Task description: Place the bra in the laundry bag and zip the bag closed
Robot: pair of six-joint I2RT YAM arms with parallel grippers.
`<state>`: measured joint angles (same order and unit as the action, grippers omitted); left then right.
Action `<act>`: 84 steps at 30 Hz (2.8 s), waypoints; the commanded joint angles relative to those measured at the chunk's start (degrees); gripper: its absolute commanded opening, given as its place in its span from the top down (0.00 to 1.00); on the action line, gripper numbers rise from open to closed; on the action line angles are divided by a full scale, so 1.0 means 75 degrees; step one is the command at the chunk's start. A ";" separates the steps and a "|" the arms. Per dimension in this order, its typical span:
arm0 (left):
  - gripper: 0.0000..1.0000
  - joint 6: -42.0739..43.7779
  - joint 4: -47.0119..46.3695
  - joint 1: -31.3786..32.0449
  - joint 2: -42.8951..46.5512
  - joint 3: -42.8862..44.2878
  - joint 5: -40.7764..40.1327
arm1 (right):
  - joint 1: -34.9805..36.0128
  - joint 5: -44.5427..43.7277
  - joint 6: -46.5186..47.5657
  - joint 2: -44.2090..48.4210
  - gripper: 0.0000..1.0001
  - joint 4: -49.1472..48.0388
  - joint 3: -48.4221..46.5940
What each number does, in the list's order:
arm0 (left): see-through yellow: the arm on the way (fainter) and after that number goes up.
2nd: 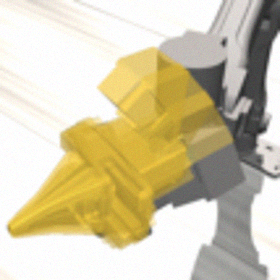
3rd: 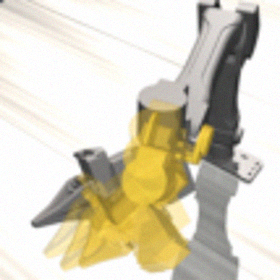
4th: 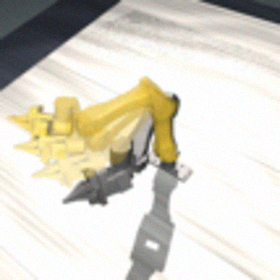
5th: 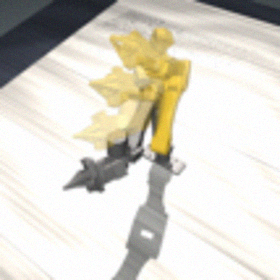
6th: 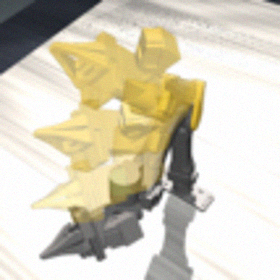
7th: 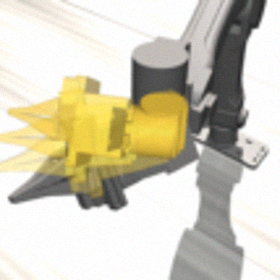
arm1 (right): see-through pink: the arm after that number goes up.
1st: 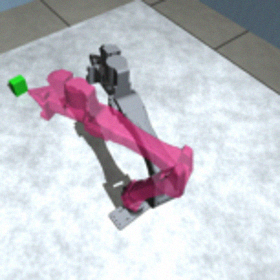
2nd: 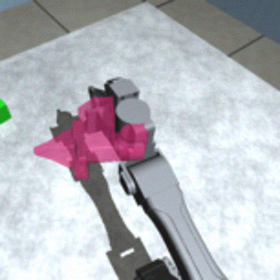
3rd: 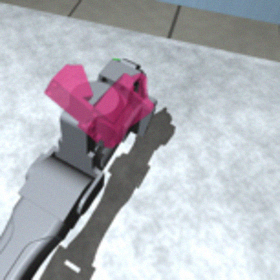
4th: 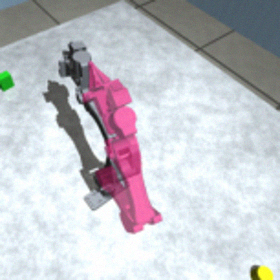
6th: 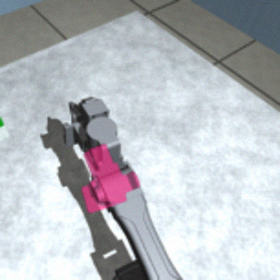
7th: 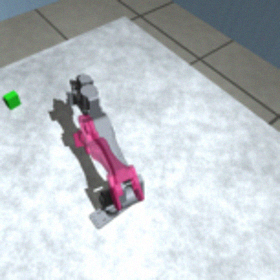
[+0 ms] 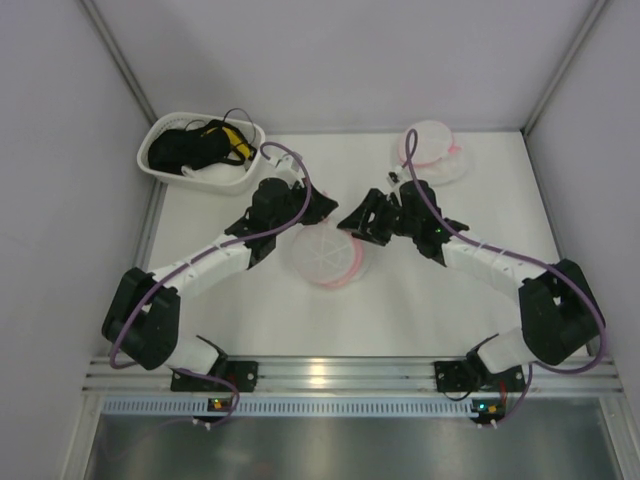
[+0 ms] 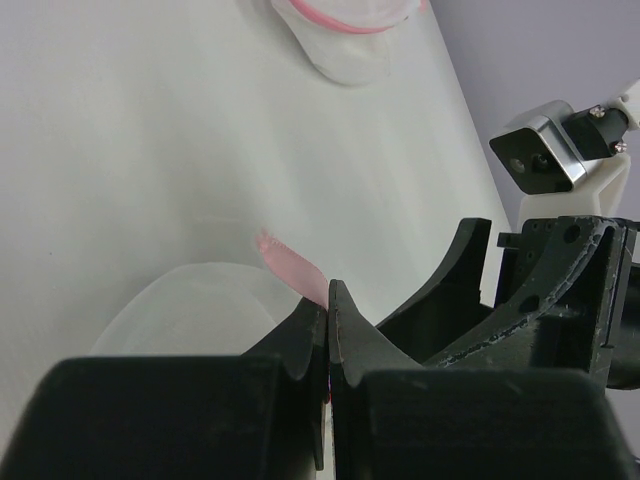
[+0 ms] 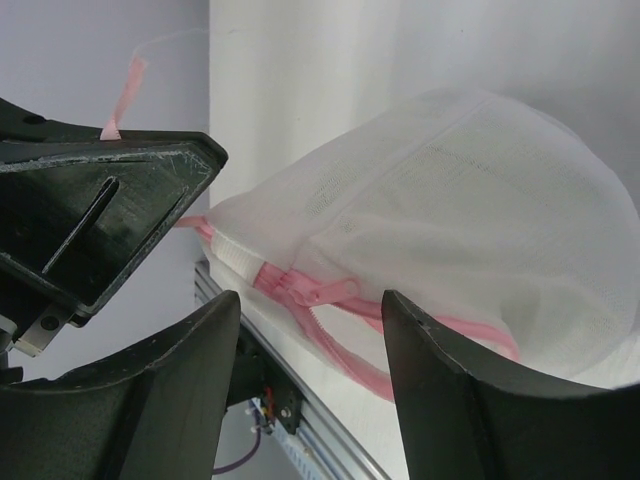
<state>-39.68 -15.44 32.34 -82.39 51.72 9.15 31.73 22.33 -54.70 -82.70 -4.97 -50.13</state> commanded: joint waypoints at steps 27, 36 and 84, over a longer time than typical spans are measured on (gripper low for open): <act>1.00 0.0252 -0.0590 0.0024 0.0450 -0.0182 -0.0095 | -0.0011 -0.1102 0.0743 0.0456 0.75 0.0114 -0.0020; 1.00 0.0170 -0.0777 0.0083 0.0415 -0.0311 0.0058 | -0.0011 -0.0938 0.0566 0.0210 0.53 -0.0462 -0.0066; 1.00 0.0275 -0.0800 0.0106 0.0672 -0.0451 -0.0282 | -0.0011 -0.1488 0.0964 -0.0002 1.00 -0.0216 -0.0394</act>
<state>-38.79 -17.15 33.06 -80.68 48.82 8.56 31.70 14.00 -50.04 -83.64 -6.63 -50.17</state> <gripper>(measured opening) 0.012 0.007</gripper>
